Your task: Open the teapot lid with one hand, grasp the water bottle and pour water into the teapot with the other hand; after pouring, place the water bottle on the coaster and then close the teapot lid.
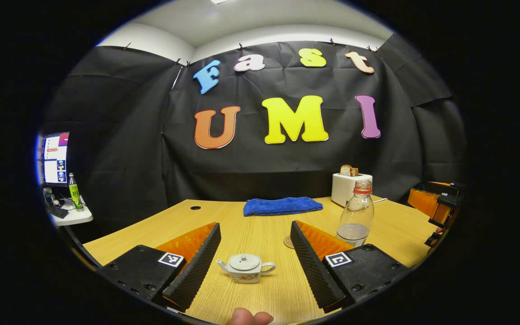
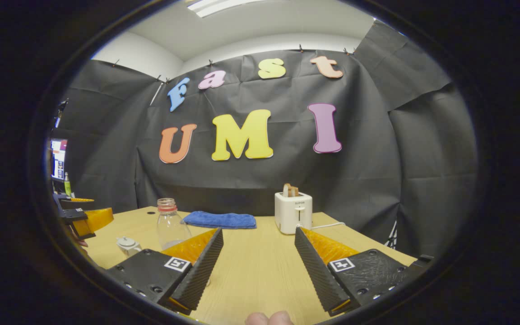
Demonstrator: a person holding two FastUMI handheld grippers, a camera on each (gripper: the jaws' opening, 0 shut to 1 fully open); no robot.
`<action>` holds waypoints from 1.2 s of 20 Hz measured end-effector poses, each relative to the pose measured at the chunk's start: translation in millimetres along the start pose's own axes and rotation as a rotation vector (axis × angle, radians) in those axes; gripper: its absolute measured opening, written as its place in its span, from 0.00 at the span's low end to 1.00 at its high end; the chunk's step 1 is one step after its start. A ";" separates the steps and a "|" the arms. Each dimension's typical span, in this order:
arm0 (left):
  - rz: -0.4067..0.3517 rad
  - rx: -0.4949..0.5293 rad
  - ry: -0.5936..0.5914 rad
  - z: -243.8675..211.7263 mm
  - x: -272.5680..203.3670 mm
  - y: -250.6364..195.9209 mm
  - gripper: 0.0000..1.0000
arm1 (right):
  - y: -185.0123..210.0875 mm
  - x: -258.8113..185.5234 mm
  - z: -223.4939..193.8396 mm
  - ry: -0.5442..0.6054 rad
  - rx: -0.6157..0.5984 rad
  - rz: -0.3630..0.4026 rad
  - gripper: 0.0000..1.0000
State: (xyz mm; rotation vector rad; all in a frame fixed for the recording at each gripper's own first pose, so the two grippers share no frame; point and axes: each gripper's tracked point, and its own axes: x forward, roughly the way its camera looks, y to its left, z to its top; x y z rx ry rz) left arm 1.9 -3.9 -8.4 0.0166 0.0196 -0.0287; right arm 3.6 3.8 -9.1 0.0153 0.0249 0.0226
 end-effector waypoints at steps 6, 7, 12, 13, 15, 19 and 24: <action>-0.006 -0.003 0.013 -7.0 0.1 0.8 0.98 | 4.6 1.6 -2.2 0.008 -0.001 0.009 0.95; -0.003 -0.002 0.019 -10.1 0.8 1.0 0.98 | 4.7 1.3 -3.0 0.009 -0.002 0.010 0.95; -0.001 -0.036 0.048 -22.8 -1.4 6.5 0.98 | 6.1 4.9 -7.7 0.015 0.012 0.024 0.95; -0.001 -0.039 0.051 -25.0 0.4 6.9 0.98 | 6.8 5.8 -10.1 0.019 0.014 0.027 0.95; 0.000 -0.043 0.062 -30.4 6.1 8.6 0.98 | 3.9 7.9 -14.0 0.028 0.009 0.024 0.95; 0.009 -0.019 0.104 -47.4 25.0 13.7 1.00 | -3.6 10.6 -25.3 0.052 -0.006 0.009 0.95; 0.005 -0.010 0.182 -71.9 44.9 19.1 0.90 | -9.1 18.2 -29.3 0.065 -0.007 -0.011 0.96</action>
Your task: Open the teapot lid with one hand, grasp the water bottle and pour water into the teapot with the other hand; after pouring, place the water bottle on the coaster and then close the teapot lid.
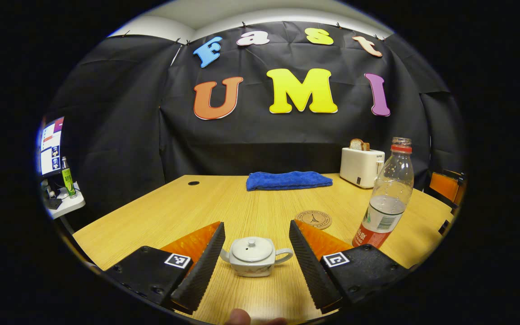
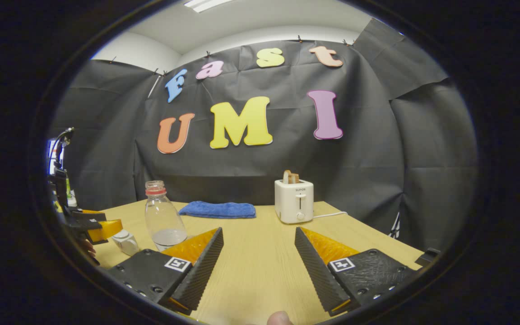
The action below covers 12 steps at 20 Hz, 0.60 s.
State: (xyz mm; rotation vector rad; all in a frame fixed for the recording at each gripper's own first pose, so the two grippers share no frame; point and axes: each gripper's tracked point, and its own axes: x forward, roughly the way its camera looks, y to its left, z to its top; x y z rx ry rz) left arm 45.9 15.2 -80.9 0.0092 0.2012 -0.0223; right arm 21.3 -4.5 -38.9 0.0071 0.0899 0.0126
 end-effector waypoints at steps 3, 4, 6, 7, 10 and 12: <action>0.007 0.009 0.014 -0.8 7.6 4.4 0.77 | 0.3 4.3 -2.9 0.009 -0.005 0.001 0.96; 0.004 0.013 0.025 -3.3 11.0 4.7 0.74 | 1.0 6.1 -4.4 0.013 -0.005 0.003 0.96; -0.006 0.028 0.055 -8.8 16.6 4.6 0.66 | 0.3 8.4 -5.7 0.019 -0.007 0.005 0.96; -0.006 0.032 0.070 -10.7 18.6 4.4 0.61 | -0.6 8.8 -6.2 0.019 -0.008 0.005 0.96; 0.007 0.019 0.097 -16.3 21.7 7.2 0.47 | -2.5 9.9 -6.2 0.020 -0.009 0.005 0.96; 0.005 0.017 0.102 -16.4 21.7 7.2 0.41 | -0.4 9.5 -6.9 0.020 -0.014 0.018 0.96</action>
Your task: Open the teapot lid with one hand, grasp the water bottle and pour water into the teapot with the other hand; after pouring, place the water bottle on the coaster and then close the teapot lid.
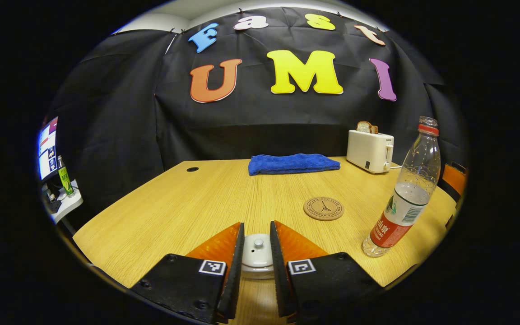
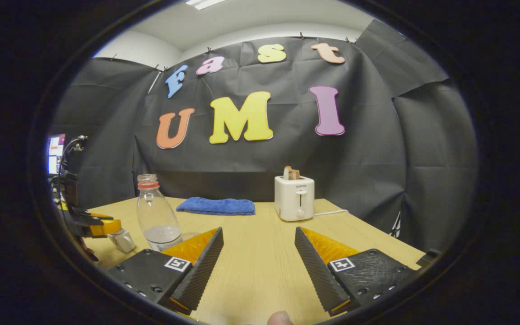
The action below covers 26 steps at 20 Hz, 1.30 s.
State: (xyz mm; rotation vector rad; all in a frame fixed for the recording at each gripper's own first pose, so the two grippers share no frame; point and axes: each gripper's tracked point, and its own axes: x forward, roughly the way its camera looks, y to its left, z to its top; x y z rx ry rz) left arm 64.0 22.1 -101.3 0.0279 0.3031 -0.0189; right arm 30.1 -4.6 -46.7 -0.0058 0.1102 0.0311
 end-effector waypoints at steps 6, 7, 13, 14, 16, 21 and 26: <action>-0.004 0.003 -0.014 2.4 1.1 -0.5 0.05 | 21.7 -5.9 -0.2 0.000 -0.005 0.084 0.96; -0.001 -0.001 -0.019 3.9 0.6 -0.5 0.04 | 24.6 -7.4 0.4 -0.003 -0.012 0.091 0.96; -0.012 -0.019 -0.100 31.8 -14.1 1.4 0.03 | 56.5 -28.6 -15.3 0.028 0.028 0.229 0.95; -0.012 -0.025 -0.116 36.5 -18.2 3.0 0.03 | 63.4 -29.8 -22.8 0.050 0.033 0.246 0.95; -0.016 -0.040 -0.139 43.1 -25.9 4.6 0.03 | 78.5 -32.7 -33.5 0.086 0.039 0.280 0.95; -0.028 -0.087 -0.167 49.5 -39.1 9.2 0.03 | 116.9 -17.1 -42.3 0.111 -0.006 0.340 0.95; -0.008 -0.121 -0.199 62.2 -50.7 28.1 0.03 | 138.1 9.6 -47.9 0.114 -0.079 0.340 0.96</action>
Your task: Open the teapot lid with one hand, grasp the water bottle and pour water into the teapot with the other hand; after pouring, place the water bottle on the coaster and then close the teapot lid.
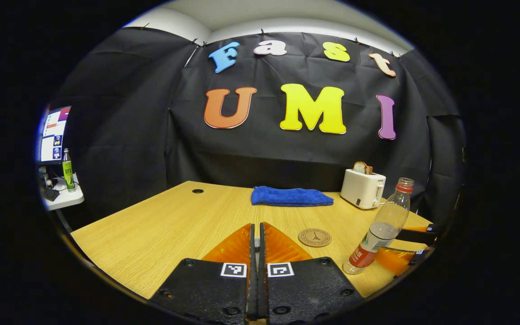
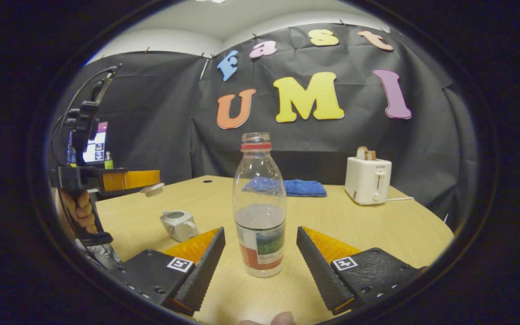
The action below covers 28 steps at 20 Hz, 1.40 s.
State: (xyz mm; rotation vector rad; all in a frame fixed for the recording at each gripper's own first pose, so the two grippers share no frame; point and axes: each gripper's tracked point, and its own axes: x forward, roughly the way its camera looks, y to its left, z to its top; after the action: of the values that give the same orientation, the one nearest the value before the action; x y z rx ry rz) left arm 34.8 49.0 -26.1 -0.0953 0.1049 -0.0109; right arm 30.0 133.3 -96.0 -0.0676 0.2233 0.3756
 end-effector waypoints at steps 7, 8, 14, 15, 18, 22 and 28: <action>0.008 0.043 -0.012 4.9 -0.7 11.9 0.03 | -1.3 21.6 16.9 -0.044 -0.013 -0.053 0.95; 0.008 0.046 -0.011 5.3 0.0 13.9 0.03 | -0.3 22.6 15.8 -0.037 -0.014 -0.056 0.94; 0.004 0.066 0.001 0.0 2.5 26.0 0.03 | 0.0 36.9 37.3 0.017 -0.253 -0.071 0.70; 0.016 0.077 -0.003 1.3 1.7 30.3 0.03 | -3.4 43.1 34.5 0.049 -0.316 -0.079 0.71; 0.006 0.080 -0.032 11.0 -0.8 31.0 0.02 | -13.2 56.9 31.3 0.114 -0.537 -0.111 0.70; -0.021 0.085 -0.057 16.7 -2.7 32.3 0.02 | 6.6 70.4 28.1 0.138 -0.716 -0.083 0.71; -0.048 0.091 -0.049 10.5 -0.8 39.2 0.03 | 25.1 88.8 14.8 0.169 -0.991 -0.074 0.71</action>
State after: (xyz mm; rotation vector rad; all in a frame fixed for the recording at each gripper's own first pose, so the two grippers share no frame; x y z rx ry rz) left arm 35.3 89.0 -19.4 -0.0068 0.0527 -0.0615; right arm 104.2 189.8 -102.4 -1.0831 0.1832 0.3776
